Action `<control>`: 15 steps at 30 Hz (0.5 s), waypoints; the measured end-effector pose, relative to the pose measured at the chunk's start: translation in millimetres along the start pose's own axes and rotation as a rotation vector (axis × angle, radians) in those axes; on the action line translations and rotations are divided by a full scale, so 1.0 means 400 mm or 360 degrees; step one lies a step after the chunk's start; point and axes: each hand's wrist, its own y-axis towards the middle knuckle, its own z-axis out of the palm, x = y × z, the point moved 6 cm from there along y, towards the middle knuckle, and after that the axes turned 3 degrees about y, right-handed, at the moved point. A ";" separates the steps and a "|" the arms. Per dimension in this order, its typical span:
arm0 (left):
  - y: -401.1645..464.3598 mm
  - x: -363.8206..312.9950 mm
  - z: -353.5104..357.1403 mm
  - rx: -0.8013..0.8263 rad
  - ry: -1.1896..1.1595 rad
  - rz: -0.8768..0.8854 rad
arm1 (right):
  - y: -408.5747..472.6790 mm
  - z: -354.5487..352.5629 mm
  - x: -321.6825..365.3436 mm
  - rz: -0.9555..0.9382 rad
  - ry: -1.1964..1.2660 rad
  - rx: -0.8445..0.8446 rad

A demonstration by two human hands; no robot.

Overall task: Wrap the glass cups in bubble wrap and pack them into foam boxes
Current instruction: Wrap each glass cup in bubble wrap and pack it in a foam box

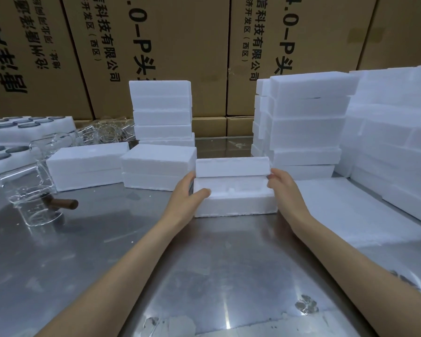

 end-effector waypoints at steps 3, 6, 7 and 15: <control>-0.001 0.006 -0.036 -0.0194 0.0075 -0.0091 | 0.004 -0.012 -0.007 0.0003 -0.0006 -0.0027; -0.024 -0.025 -0.097 -0.0458 0.0315 0.0063 | -0.003 -0.020 -0.013 -0.0025 -0.0041 -0.0053; -0.036 -0.040 -0.118 -0.0511 0.0454 0.0135 | -0.008 -0.019 -0.011 -0.0054 -0.0063 -0.0058; -0.134 -0.058 -0.311 -0.0660 0.1879 0.0048 | -0.036 -0.001 0.023 -0.0353 -0.0409 -0.0172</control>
